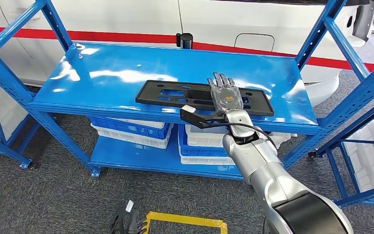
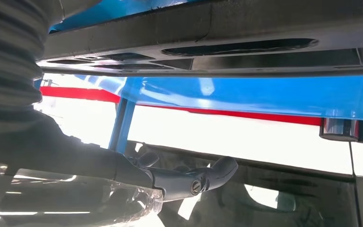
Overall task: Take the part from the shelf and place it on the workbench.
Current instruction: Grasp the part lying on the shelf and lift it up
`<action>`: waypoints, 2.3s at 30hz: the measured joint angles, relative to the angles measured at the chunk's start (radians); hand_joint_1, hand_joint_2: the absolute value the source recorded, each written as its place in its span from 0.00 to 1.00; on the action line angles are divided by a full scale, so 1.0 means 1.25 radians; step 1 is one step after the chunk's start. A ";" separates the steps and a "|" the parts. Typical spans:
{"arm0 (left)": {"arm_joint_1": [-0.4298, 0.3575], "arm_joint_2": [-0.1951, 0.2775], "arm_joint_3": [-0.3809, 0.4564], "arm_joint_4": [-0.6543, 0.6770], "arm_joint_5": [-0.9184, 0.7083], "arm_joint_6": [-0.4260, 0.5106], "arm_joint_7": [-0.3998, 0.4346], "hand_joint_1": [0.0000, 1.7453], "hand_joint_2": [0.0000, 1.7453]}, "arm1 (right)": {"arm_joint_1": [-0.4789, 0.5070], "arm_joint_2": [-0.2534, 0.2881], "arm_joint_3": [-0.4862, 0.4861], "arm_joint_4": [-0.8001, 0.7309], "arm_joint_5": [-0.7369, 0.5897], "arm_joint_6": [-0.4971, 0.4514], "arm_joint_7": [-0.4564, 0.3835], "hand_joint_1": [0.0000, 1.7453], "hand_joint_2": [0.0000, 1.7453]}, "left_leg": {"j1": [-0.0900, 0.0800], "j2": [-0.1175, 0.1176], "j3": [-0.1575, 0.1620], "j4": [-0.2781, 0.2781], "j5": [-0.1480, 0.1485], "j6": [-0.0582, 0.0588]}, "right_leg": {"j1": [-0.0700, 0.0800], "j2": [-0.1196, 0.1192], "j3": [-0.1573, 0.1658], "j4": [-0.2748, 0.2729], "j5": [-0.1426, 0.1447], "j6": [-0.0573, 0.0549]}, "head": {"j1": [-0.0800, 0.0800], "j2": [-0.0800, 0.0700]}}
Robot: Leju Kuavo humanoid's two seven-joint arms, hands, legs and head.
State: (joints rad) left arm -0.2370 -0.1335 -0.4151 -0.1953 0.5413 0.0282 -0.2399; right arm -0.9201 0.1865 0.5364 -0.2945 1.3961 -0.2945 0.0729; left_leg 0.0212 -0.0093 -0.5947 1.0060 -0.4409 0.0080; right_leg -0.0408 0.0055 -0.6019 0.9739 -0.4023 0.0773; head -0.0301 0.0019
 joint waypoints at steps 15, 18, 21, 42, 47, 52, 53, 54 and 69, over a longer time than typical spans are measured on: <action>0.000 -0.002 0.000 0.000 0.000 0.000 0.001 0.00 0.00 | -0.002 0.000 0.000 0.000 0.001 0.000 0.001 0.00 1.00 | 0.000 0.000 0.000 0.000 0.000 0.000 | 0.000 0.000 0.000 0.000 0.000 0.000 | 0.000 0.000; 0.000 -0.003 0.000 0.000 0.000 0.000 0.001 0.00 0.00 | -0.002 0.000 -0.001 0.000 0.000 0.000 0.001 0.00 1.00 | 0.000 0.000 0.000 0.000 0.000 0.000 | 0.000 0.000 0.000 0.000 0.000 0.000 | 0.000 0.000; 0.000 -0.004 0.000 0.000 -0.001 0.000 0.001 0.00 0.00 | -0.001 0.000 -0.003 0.003 -0.002 0.001 0.000 0.00 1.00 | 0.000 0.000 0.000 0.000 0.000 0.000 | 0.000 0.000 0.000 0.000 0.000 0.000 | 0.000 0.000; -0.006 -0.006 -0.005 0.000 -0.002 -0.007 0.006 0.00 0.00 | 0.007 0.005 -0.026 0.012 -0.004 0.029 -0.014 1.00 1.00 | 0.000 0.000 0.000 0.000 0.000 0.000 | 0.000 0.000 0.000 0.000 0.000 0.000 | 0.000 0.000; -0.006 -0.006 -0.005 0.000 -0.002 -0.007 0.006 0.00 0.00 | 0.007 0.005 -0.039 0.012 -0.017 0.035 -0.032 1.00 1.00 | 0.000 0.000 0.000 0.000 0.000 0.000 | 0.000 0.000 0.000 0.000 0.000 0.000 | 0.000 0.000; -0.006 -0.006 -0.005 0.000 -0.002 -0.007 0.006 0.00 0.00 | 0.006 0.005 -0.054 0.012 -0.025 0.028 -0.038 1.00 1.00 | 0.000 0.000 0.000 0.000 0.000 0.000 | 0.000 0.000 0.000 0.000 0.000 0.000 | 0.000 0.000; -0.006 -0.006 -0.005 0.000 -0.002 -0.007 0.006 0.00 0.00 | 0.006 0.005 -0.058 0.012 -0.027 0.026 -0.040 1.00 1.00 | 0.000 0.000 0.000 0.000 0.000 0.000 | 0.000 0.000 0.000 0.000 0.000 0.000 | 0.000 0.000; -0.006 -0.006 -0.005 0.000 -0.001 -0.007 0.006 0.00 0.00 | 0.006 0.004 -0.063 0.012 -0.029 0.025 -0.043 1.00 1.00 | 0.000 0.000 0.000 0.000 0.000 0.000 | 0.000 0.000 0.000 0.000 0.000 0.000 | 0.000 0.000; -0.007 -0.006 -0.005 0.000 -0.001 -0.007 0.005 0.00 0.00 | 0.001 -0.014 -0.120 0.012 -0.044 0.017 -0.057 1.00 1.00 | 0.000 0.000 0.000 0.000 0.000 0.000 | 0.000 0.000 0.000 0.000 0.000 0.000 | 0.000 0.000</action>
State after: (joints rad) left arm -0.2461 -0.1415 -0.4210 -0.1953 0.5402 0.0194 -0.2335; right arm -0.9193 0.1690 0.3867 -0.2792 1.3416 -0.2732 0.0012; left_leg 0.0212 -0.0094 -0.5948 1.0062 -0.4409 0.0081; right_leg -0.0408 0.0055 -0.6022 0.9739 -0.4023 0.0774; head -0.0301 0.0019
